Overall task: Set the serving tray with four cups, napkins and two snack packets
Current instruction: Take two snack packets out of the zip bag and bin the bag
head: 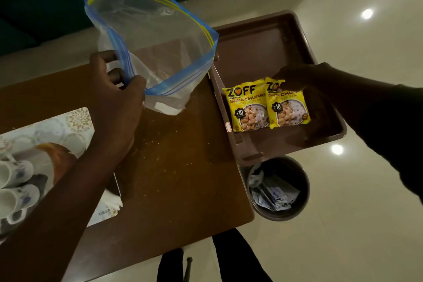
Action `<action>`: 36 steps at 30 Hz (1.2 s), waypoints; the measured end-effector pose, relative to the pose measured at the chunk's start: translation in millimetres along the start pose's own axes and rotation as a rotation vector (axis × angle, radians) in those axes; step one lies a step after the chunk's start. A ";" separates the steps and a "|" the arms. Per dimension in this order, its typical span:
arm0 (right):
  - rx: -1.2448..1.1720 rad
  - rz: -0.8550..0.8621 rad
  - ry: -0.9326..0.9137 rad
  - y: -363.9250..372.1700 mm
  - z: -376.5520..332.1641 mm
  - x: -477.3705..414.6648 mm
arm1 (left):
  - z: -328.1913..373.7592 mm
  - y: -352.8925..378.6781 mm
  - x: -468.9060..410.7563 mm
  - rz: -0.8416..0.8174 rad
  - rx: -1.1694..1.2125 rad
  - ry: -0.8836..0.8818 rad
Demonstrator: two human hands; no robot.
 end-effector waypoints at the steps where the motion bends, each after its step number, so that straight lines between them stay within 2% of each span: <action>1: -0.075 0.011 0.026 -8.9 -5.9 5.7 | -0.4 0.4 -1.5 -0.001 0.001 -0.005; 6: -0.219 0.138 0.096 -44.8 -17.1 35.6 | 4.0 3.6 -6.7 0.007 0.056 -0.037; 11: -0.461 0.488 0.108 -90.4 -39.8 51.5 | 13.5 11.2 -10.1 -0.032 0.119 -0.035; 14: -0.784 0.664 0.170 -117.0 -77.4 65.6 | 20.1 11.4 -12.8 -0.035 0.174 -0.059; 17: -1.194 0.727 0.218 -131.4 -126.5 80.4 | 26.2 7.2 -17.0 -0.021 0.244 -0.107; 22: -1.715 0.679 0.031 -138.4 -218.4 100.9 | 28.1 -6.9 -14.5 -0.040 0.340 -0.237; 24: -1.689 0.661 0.014 -140.0 -240.1 108.5 | 25.3 -14.1 -13.1 -0.059 0.392 -0.313; 28: -1.547 0.743 -0.031 -156.4 -263.7 120.0 | 26.7 -22.9 -4.8 -0.164 0.522 -0.474; 31: -1.436 0.821 0.032 -161.8 -272.2 127.5 | 30.9 -29.2 3.2 -0.213 0.632 -0.551; 34: -1.431 0.875 0.143 -150.7 -274.9 129.0 | 25.6 -38.9 -3.9 -0.196 0.648 -0.485; 36: -1.494 0.862 0.233 -136.1 -273.3 128.1 | 9.4 -49.5 -8.6 -0.124 0.417 -0.326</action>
Point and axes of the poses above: each hand's wrist, its own x-axis away from the middle knuckle, its own y-axis out of the palm, z = x × y, the point moved 7 cm from there along -x, towards the middle knuckle, and after that the axes turned 10 degrees about z, right-handed, at the moved point
